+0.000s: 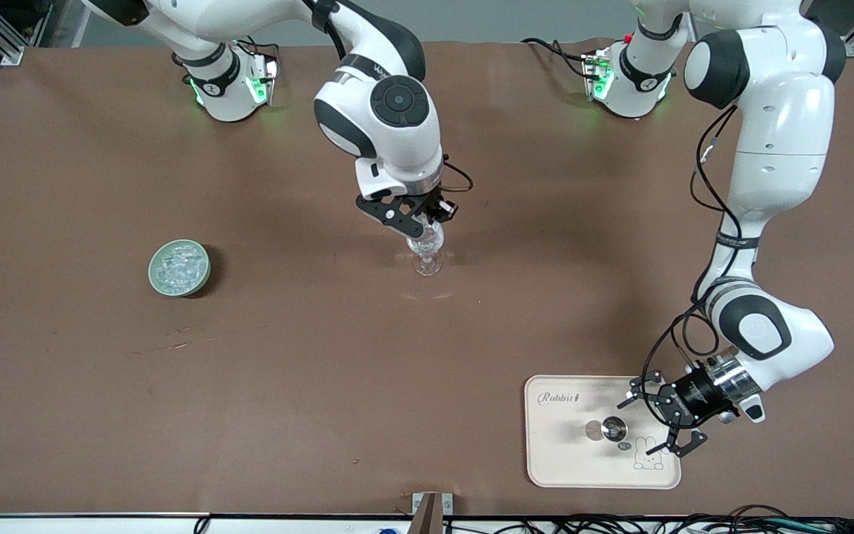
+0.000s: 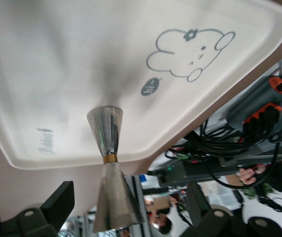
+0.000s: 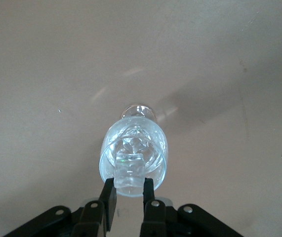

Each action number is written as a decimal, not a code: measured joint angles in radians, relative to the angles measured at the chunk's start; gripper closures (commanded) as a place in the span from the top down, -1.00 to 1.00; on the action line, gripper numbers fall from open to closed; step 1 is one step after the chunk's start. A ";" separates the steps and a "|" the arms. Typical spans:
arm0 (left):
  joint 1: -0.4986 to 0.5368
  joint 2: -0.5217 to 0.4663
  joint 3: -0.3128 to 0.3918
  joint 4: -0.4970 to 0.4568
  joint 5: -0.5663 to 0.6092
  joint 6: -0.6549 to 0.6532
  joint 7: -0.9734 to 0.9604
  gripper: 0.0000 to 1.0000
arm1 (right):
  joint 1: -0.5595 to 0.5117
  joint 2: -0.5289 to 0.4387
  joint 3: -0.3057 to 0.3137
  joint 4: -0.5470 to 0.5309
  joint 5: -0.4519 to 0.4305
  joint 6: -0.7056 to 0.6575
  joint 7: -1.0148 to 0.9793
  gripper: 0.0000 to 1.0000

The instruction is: Pour wine and add ice with both arms

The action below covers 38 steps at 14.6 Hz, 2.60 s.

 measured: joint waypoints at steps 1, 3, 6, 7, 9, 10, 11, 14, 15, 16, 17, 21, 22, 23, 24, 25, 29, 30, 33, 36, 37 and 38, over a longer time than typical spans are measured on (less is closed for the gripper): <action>0.000 -0.022 0.000 -0.023 0.063 0.000 0.006 1.00 | 0.000 0.000 0.000 0.000 -0.002 0.000 0.000 -0.62; 0.000 -0.067 0.000 -0.057 0.196 -0.001 0.010 1.00 | 0.000 0.000 0.000 0.000 -0.006 0.000 0.000 -0.61; 0.000 -0.139 0.000 -0.076 0.404 -0.066 0.011 1.00 | -0.001 0.000 0.000 0.000 -0.011 0.000 0.000 -0.33; 0.000 -0.161 0.000 -0.077 0.465 -0.088 0.011 1.00 | -0.001 0.000 0.000 0.001 -0.011 0.000 0.000 -0.21; 0.001 -0.199 0.001 -0.080 0.574 -0.102 0.010 1.00 | -0.003 0.000 -0.001 0.001 -0.013 0.000 0.000 -0.03; 0.001 -0.212 0.001 -0.080 0.609 -0.104 0.010 1.00 | -0.003 0.000 -0.001 0.002 -0.013 0.000 0.000 0.08; 0.000 -0.224 0.004 -0.081 0.629 -0.103 0.010 1.00 | -0.004 0.000 -0.001 0.002 -0.014 0.000 0.000 0.22; 0.002 -0.261 0.031 -0.078 0.693 -0.105 0.023 1.00 | -0.004 0.000 -0.001 0.007 -0.014 0.000 0.000 0.89; 0.005 -0.281 0.036 -0.078 0.743 -0.122 0.041 1.00 | -0.004 0.000 -0.001 0.010 -0.014 0.000 0.000 1.00; 0.010 -0.307 0.036 -0.077 0.795 -0.157 0.076 1.00 | -0.005 0.000 -0.001 0.015 -0.014 -0.001 0.000 1.00; 0.011 -0.334 0.036 -0.078 0.833 -0.192 0.127 1.00 | -0.005 -0.001 -0.001 0.025 -0.015 -0.009 0.000 1.00; 0.011 -0.427 0.036 -0.081 0.872 -0.295 0.379 1.00 | -0.030 -0.053 -0.001 0.080 -0.068 -0.097 -0.025 1.00; 0.011 -0.447 0.036 -0.082 0.892 -0.320 0.447 1.00 | -0.048 -0.084 0.000 0.086 -0.085 -0.127 -0.051 1.00; 0.011 -0.466 0.036 -0.083 0.927 -0.348 0.513 1.00 | -0.071 -0.118 -0.001 0.089 -0.093 -0.154 -0.090 1.00; 0.011 -0.486 0.035 -0.083 0.963 -0.379 0.573 1.00 | -0.095 -0.152 -0.003 0.090 -0.095 -0.178 -0.139 1.00; 0.010 -0.509 0.035 -0.085 0.993 -0.409 0.625 1.00 | -0.116 -0.187 -0.014 0.090 -0.097 -0.207 -0.190 1.00; 0.002 -0.644 0.018 -0.138 1.106 -0.462 0.743 1.00 | -0.134 -0.309 -0.186 0.090 -0.097 -0.250 -0.408 1.00; 0.001 -0.688 0.004 -0.169 1.131 -0.466 0.748 1.00 | -0.136 -0.329 -0.231 0.090 -0.095 -0.252 -0.456 1.00; -0.013 -0.827 -0.029 -0.291 1.184 -0.470 0.753 1.00 | -0.139 -0.367 -0.365 0.089 -0.051 -0.254 -0.620 1.00; -0.047 -0.918 -0.032 -0.358 1.205 -0.474 0.756 1.00 | -0.142 -0.414 -0.525 0.089 0.049 -0.309 -0.872 1.00; -0.049 -0.930 -0.032 -0.360 1.215 -0.490 0.756 1.00 | -0.144 -0.431 -0.569 0.089 0.064 -0.323 -0.943 1.00; -0.050 -0.936 -0.032 -0.358 1.221 -0.511 0.761 1.00 | -0.146 -0.447 -0.604 0.089 0.073 -0.339 -1.008 1.00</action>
